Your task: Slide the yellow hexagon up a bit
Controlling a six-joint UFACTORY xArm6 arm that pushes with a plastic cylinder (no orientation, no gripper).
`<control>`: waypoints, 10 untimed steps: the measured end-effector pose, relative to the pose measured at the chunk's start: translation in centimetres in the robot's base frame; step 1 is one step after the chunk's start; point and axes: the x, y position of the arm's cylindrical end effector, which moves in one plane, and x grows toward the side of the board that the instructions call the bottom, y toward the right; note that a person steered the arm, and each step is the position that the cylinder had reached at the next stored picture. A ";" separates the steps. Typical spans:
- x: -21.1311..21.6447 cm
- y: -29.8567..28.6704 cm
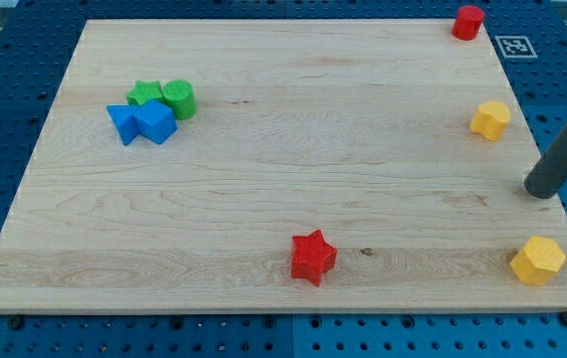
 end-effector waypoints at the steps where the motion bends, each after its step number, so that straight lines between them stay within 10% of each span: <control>1: 2.3 0.3; 4: 11.9 2.5; 10: 7.7 -4.6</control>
